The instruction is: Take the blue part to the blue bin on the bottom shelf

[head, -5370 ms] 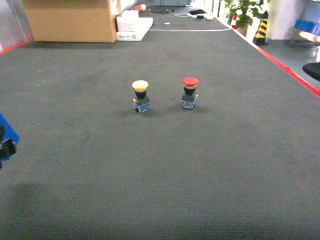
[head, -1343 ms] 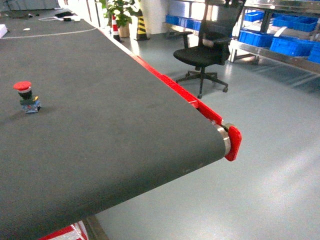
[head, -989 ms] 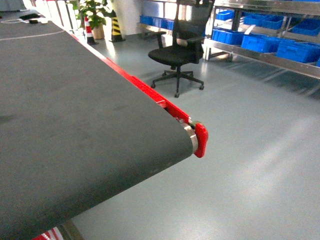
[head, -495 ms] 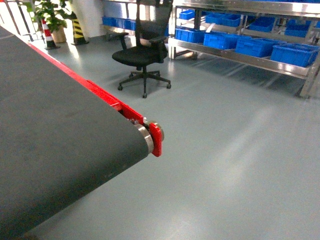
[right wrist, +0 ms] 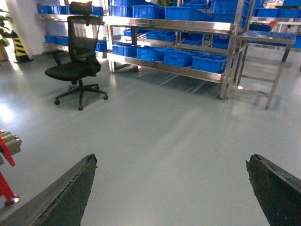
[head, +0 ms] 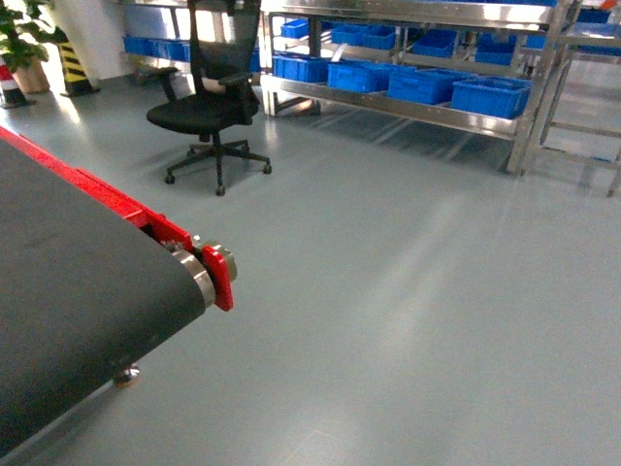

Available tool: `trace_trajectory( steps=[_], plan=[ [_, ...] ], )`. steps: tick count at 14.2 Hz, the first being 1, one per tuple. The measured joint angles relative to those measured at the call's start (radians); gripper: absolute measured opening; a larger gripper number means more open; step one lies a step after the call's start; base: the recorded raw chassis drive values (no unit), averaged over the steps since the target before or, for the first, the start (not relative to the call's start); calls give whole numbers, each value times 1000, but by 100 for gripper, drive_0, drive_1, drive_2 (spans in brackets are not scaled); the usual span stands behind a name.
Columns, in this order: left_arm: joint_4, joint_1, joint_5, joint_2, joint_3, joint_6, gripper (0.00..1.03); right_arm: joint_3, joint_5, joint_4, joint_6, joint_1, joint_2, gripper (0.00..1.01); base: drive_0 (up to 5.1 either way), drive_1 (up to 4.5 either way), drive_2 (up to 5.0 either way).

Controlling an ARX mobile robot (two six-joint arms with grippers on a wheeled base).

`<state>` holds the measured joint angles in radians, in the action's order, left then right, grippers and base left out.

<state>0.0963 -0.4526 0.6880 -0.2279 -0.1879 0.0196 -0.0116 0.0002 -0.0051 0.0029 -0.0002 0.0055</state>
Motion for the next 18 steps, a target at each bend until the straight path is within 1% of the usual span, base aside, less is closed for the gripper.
trace_trajectory(
  steps=[18],
  plan=[
    [0,0,0,0,0,0,43,0,0,0,0,0,0,98,-158,-158,-158]
  ],
)
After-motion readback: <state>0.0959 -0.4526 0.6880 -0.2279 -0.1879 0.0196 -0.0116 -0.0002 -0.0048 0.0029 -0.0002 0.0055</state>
